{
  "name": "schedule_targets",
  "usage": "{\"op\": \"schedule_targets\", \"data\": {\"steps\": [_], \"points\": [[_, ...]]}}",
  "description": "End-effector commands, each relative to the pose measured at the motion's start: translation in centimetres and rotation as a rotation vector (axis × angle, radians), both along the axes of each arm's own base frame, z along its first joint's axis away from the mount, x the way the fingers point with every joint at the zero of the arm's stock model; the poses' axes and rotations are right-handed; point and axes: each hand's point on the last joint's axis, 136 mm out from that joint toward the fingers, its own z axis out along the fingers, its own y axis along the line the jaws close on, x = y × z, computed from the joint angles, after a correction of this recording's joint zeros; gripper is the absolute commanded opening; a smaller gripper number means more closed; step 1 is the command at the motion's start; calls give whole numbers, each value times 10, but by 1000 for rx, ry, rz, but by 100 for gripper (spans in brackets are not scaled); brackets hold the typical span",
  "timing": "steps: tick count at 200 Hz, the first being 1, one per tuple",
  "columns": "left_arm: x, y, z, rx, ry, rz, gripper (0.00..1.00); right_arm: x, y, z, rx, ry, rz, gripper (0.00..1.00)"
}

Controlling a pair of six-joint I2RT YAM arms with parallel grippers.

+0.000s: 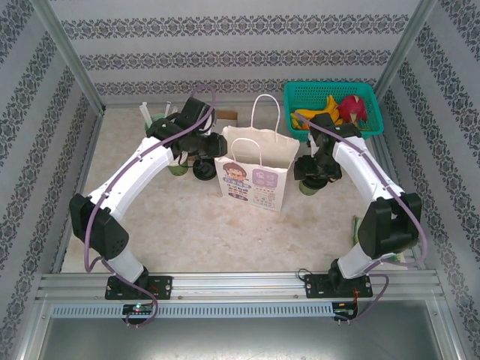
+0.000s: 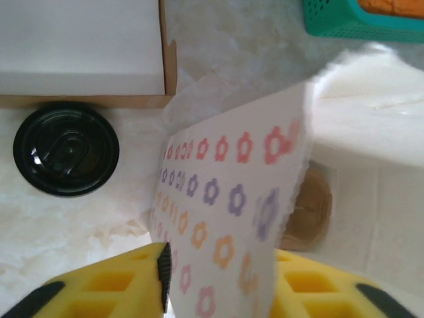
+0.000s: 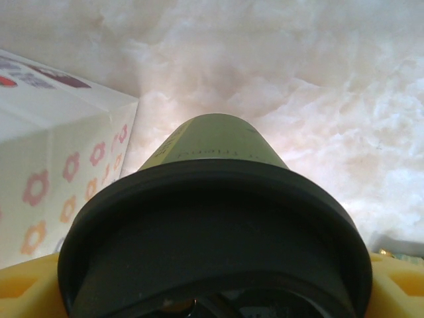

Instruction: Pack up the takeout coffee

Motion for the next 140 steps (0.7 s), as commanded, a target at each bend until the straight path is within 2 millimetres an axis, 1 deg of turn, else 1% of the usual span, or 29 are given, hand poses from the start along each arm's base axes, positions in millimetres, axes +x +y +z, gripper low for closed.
{"op": "schedule_targets", "data": {"steps": [1,11,29,55,88,119,140], "points": [[10,-4,17,-7,-50,-31,19,-17,-11,43,-19,-58,-22,61],[11,-3,17,1,-54,-46,10,-24,-10,59,-6,-80,-26,61],[12,-7,19,13,-65,-103,0,-35,-6,88,14,-123,-22,61],[11,-12,22,39,-79,-191,0,-51,-2,129,25,-188,-5,60],[12,-21,22,53,-81,-294,0,-65,6,178,56,-300,32,59],[16,-27,19,61,-58,-326,0,-76,6,211,43,-364,73,58],[17,-31,19,43,-59,-337,0,-78,14,232,75,-417,116,58]]}}
